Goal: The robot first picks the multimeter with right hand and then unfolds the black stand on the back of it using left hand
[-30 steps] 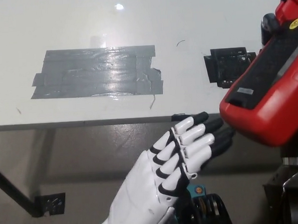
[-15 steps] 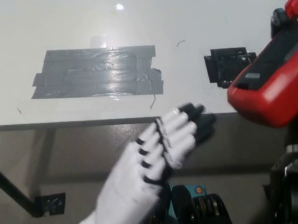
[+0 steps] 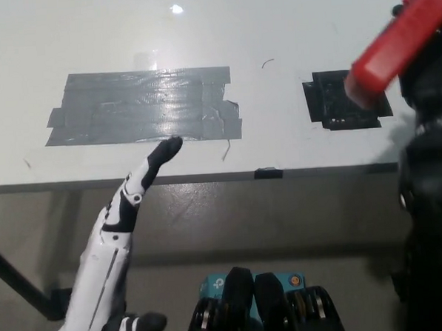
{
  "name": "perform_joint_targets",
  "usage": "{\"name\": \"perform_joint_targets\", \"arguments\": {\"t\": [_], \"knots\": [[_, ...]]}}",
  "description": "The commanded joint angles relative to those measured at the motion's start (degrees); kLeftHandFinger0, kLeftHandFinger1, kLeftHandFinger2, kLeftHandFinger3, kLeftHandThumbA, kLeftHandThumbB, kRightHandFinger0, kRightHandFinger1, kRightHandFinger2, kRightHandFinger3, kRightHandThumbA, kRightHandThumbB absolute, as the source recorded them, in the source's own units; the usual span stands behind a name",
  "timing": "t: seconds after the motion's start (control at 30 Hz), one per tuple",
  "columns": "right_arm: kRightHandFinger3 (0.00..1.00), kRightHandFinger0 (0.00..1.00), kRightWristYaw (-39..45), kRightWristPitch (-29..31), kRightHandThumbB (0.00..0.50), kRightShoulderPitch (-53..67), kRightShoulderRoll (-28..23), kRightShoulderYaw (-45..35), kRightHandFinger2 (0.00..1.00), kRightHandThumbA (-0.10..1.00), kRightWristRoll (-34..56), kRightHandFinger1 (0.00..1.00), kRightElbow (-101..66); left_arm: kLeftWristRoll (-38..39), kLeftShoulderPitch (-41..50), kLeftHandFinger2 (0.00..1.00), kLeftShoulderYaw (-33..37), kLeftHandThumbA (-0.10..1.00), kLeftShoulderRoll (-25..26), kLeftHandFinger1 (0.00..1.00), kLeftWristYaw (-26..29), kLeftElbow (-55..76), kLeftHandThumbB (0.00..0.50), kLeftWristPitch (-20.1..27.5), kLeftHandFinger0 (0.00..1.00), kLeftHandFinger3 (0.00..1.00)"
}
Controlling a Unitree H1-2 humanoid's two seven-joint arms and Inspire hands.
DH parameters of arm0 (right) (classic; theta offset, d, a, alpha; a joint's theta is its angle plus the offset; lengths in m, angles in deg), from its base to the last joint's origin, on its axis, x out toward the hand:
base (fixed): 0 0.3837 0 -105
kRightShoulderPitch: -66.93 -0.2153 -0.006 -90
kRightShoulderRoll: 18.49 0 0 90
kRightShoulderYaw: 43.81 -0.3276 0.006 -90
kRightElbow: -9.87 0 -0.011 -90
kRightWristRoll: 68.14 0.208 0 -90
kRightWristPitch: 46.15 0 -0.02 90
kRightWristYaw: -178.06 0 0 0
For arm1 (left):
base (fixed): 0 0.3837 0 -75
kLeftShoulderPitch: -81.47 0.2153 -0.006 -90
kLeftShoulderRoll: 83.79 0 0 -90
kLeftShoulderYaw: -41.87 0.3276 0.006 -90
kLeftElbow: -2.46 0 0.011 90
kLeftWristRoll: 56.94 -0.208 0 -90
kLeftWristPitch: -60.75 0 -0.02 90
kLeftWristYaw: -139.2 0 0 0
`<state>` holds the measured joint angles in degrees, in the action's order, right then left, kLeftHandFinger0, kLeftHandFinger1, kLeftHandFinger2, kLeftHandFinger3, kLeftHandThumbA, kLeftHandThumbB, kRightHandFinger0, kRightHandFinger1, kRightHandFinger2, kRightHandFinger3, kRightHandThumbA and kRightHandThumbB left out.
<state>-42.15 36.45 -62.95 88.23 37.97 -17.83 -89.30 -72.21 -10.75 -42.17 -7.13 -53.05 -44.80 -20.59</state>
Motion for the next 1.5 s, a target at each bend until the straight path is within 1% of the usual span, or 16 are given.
{"name": "perform_joint_targets", "arguments": {"t": [0.0, 0.07, 0.13, 0.23, 0.3, 0.47, 0.53, 0.6, 0.67, 0.87, 1.03, 1.07, 1.1, 1.13, 1.2, 1.47], "knots": [[1.0, 0.0, 9.3, 9.1, 0.029, -10.1, -3.3, -1.1, 0.82, -0.1, -10.7, 0.27, 14.0, 1.6, 2.0, 1.0, -0.8, 1.0, 1.5, 1.0, 1.5, -0.3, 0.23, 2.6, 1.0, 1.0], [0.82, 0.0, 10.0, 10.6, 0.055, -12.7, -5.7, 0.3, 0.72, -0.1, -15.4, 0.29, 21.3, 1.4, 2.5, 1.0, -0.8, 1.0, 1.8, 1.0, 1.6, -0.7, 0.227, 3.3, 1.0, 1.0], [0.69, 0.0, 8.6, 12.4, 0.058, -16.1, -8.7, 3.5, 0.64, -0.1, -23.0, 0.19, 30.4, 1.1, 3.3, 1.0, -0.6, 1.0, 2.0, 1.0, 1.7, -1.3, 0.234, 4.1, 1.0, 1.0], [0.69, 0.0, 6.8, 14.7, 0.083, -19.9, -11.0, 6.5, 0.64, -0.1, -28.8, 0.15, 39.9, 0.9, 4.3, 1.0, -0.3, 1.0, 2.1, 1.0, 1.9, -2.6, 0.245, 5.3, 1.0, 1.0], [0.76, 0.0, 5.3, 16.7, 0.088, -23.1, -12.1, 8.9, 0.71, -0.1, -32.3, 0.22, 48.2, 1.1, 6.8, 1.0, 0.3, 1.0, 1.9, 1.0, 2.4, -4.3, 0.253, 7.4, 1.0, 1.0], [0.71, 0.0, 5.2, 16.7, 0.124, -29.4, -13.6, 11.8, 0.67, -0.1, -33.3, 0.23, 62.1, -0.4, 10.4, 1.0, 1.2, 1.0, 1.8, 1.0, 3.2, -8.9, 0.255, 12.0, 1.0, 1.0], [0.66, 0.0, 6.5, 18.4, 0.151, -32.0, -14.3, 14.7, 0.55, -0.1, -35.4, 0.15, 69.1, -0.3, 11.6, 1.0, 1.3, 1.0, 1.8, 1.0, 3.4, -10.1, 0.256, 13.2, 1.0, 1.0], [0.65, 0.0, 7.4, 20.7, 0.168, -33.5, -14.6, 17.7, 0.54, -0.1, -37.5, 0.14, 74.6, -0.3, 12.7, 1.0, 1.5, 1.0, 1.7, 1.0, 3.3, -10.1, 0.253, 13.4, 1.0, 1.0], [0.56, 0.0, 6.8, 21.7, 0.175, -34.4, -14.6, 19.8, 0.49, -0.1, -38.9, 0.11, 77.8, -0.4, 13.0, 1.0, 1.5, 1.0, 1.6, 1.0, 3.3, -10.4, 0.242, 14.2, 1.0, 1.0], [0.64, 0.0, 5.9, 20.1, 0.137, -35.6, -13.7, 24.2, 0.45, -0.1, -41.3, 0.06, 82.5, -0.4, 13.8, 1.0, 2.0, 1.0, 1.3, 1.0, 3.0, -11.0, 0.242, 16.0, 1.0, 1.0], [0.52, 0.0, 6.1, 21.3, 0.18, -36.6, -13.2, 24.7, 0.42, -0.1, -41.9, 0.03, 84.4, 0.3, 13.9, 1.0, 2.3, 1.0, 1.0, 1.0, 2.8, -11.0, 0.25, 16.4, 1.0, 1.0], [1.0, 0.41, 11.7, 19.2, 0.231, -36.6, -13.9, 26.4, 0.97, 0.18, -43.2, 0.58, 84.1, 1.1, 14.0, 1.0, 2.4, 1.0, 1.2, 1.0, 2.5, -10.9, 0.258, 16.1, 1.0, 1.0], [1.0, 0.58, 15.6, 18.4, 0.223, -36.6, -14.4, 27.3, 0.94, 0.27, -43.8, 0.7, 84.0, 1.2, 13.9, 1.0, 2.4, 1.0, 1.2, 1.0, 2.4, -10.8, 0.259, 15.8, 1.0, 1.0], [1.0, 1.0, 21.4, 17.0, 0.328, -36.4, -15.4, 29.0, 1.0, 0.53, -44.8, 1.0, 83.4, 1.0, 13.9, 1.0, 2.3, 1.0, 1.2, 1.0, 2.4, -10.7, 0.258, 15.9, 1.0, 1.0], [1.0, 1.0, 28.5, 13.0, 0.476, -36.3, -17.0, 32.7, 1.0, 0.7, -47.5, 1.0, 83.8, 1.4, 13.9, 1.0, 2.4, 1.0, 1.3, 1.0, 2.3, -10.5, 0.264, 15.6, 1.0, 1.0], [1.0, 1.0, 33.3, 12.3, 0.437, -35.1, -18.2, 32.6, 1.0, 0.72, -46.7, 1.0, 84.0, 0.9, 12.9, 1.0, 1.5, 1.0, 1.4, 1.0, 2.7, -10.5, 0.269, 15.7, 1.0, 1.0]]}}
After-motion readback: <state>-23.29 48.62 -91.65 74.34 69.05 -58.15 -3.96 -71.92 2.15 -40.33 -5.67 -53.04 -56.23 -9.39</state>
